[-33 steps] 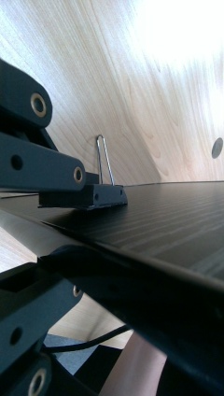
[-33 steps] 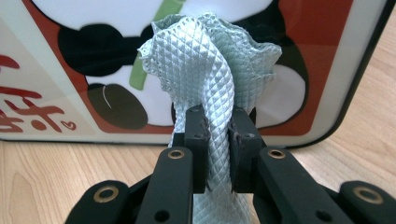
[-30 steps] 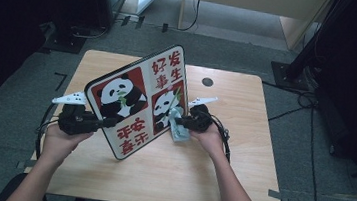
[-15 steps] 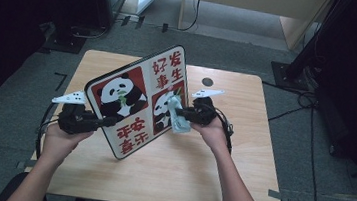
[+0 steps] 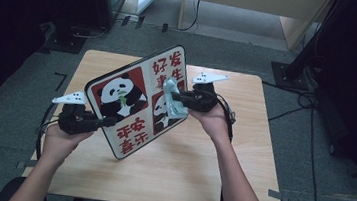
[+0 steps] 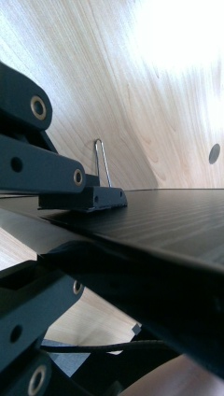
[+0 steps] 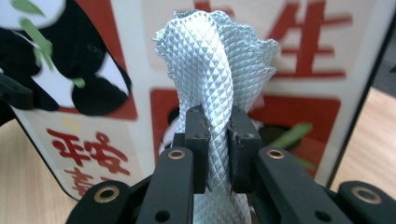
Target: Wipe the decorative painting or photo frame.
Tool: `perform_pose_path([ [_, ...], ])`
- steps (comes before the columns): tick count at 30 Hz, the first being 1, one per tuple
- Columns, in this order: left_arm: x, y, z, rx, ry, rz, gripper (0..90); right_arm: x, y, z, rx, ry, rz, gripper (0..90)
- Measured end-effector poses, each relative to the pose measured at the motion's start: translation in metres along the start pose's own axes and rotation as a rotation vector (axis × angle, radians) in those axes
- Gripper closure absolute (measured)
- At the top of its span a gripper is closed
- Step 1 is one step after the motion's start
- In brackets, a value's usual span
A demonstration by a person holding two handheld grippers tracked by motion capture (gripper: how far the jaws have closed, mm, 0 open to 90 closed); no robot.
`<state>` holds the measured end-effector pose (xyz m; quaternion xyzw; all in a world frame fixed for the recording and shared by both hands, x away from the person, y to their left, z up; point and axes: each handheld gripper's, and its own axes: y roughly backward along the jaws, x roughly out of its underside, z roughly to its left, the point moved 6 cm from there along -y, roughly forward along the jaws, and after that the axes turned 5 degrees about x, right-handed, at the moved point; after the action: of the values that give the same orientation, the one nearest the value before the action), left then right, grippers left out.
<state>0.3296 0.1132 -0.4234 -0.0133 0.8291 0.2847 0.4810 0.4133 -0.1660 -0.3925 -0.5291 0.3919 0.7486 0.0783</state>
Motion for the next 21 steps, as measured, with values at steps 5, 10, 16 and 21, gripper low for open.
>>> perform_pose_path([
  [5,0.000,0.000,-0.001,-0.008,-0.001,-0.005,79.4,-0.019,0.004,0.007,-0.010,0.047,-0.036,81.3],
  [10,0.000,0.000,0.000,-0.009,0.001,-0.005,79.5,-0.035,0.002,0.013,-0.010,0.077,-0.055,81.3],
  [16,0.000,0.000,-0.002,-0.017,-0.002,0.001,79.8,-0.051,0.001,0.007,0.006,0.084,-0.077,81.2],
  [21,0.000,0.000,-0.002,-0.019,0.002,-0.003,79.9,-0.063,0.004,-0.002,0.028,0.077,-0.116,81.2],
])
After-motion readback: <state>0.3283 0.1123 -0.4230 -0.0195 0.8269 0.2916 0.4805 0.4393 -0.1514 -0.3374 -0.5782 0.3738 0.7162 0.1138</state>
